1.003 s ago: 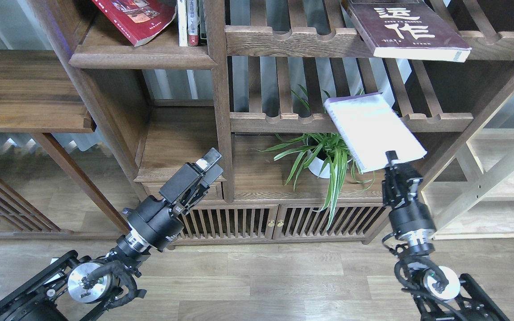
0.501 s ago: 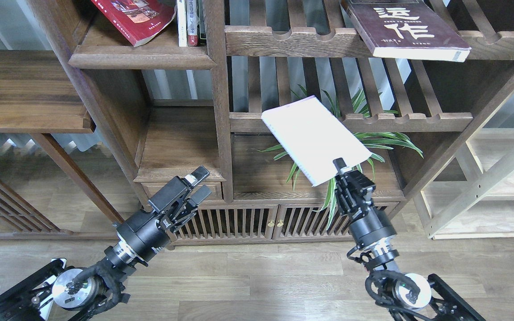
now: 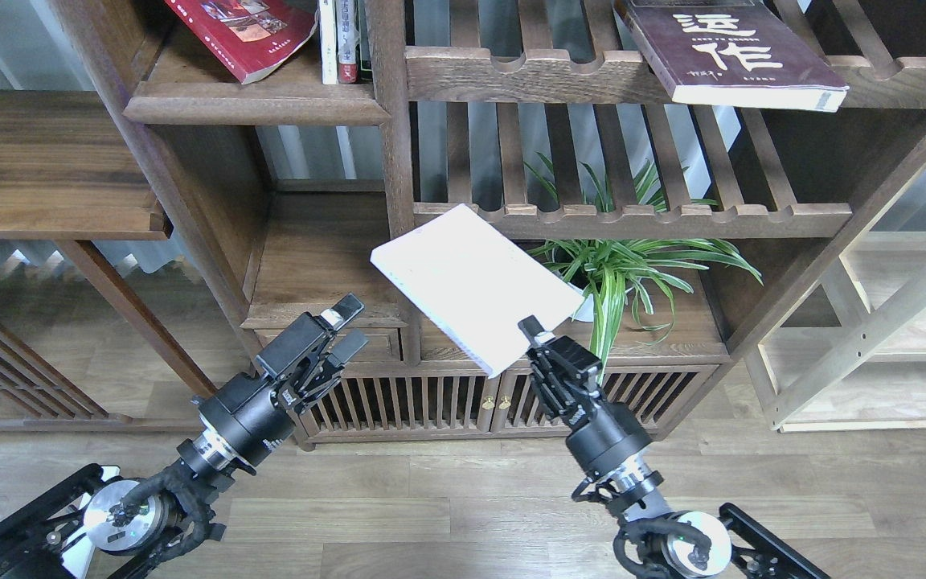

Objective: Organize books on shelf
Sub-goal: 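Pull the white book toward the left gripper with the right gripper, then grasp the white book's edge with the left gripper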

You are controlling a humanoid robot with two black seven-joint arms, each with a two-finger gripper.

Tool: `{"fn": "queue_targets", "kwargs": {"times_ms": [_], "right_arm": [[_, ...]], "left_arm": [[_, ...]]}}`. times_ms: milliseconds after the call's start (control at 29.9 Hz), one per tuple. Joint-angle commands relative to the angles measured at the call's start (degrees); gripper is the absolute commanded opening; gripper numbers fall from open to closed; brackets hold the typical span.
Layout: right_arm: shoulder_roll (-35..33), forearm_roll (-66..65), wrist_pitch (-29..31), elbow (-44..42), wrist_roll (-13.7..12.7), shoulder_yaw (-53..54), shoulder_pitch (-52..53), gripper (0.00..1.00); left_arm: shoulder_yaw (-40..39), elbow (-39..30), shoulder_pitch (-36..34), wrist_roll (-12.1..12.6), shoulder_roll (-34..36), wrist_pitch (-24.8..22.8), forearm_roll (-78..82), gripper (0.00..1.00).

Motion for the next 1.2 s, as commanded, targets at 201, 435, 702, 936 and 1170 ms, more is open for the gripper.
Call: {"fn": "queue_targets", "kwargs": {"times_ms": [201, 435, 702, 936, 1170], "right_arm": [[3.62, -1.81, 0.00, 1.12, -0.07, -3.00, 0.60, 0.02], [3.89, -3.31, 0.00, 1.12, -0.07, -6.60, -0.10, 0.02], [3.80, -4.01, 0.00, 1.04, -0.15, -8.45, -0.72, 0.03], [3.98, -4.19, 0.00, 1.04, -0.16, -8.63, -0.81, 0.03], [3.98, -4.19, 0.00, 1.04, -0.16, -8.54, -0.63, 0.03]], "left_arm": [[-0.19, 1.75, -0.27, -0.39, -0.08, 0.00, 0.02, 0.98], [-0.46, 1.67, -0.71, -0.39, -0.60, 0.00, 0.28, 0.98], [-0.55, 1.66, -0.89, -0.48, -0.17, 0.00, 3.18, 0.95], [-0.55, 1.58, -0.89, -0.48, -0.17, 0.00, 3.71, 0.66], [-0.81, 1.58, -0.89, -0.83, -0.17, 0.00, 5.12, 0.36]]}}
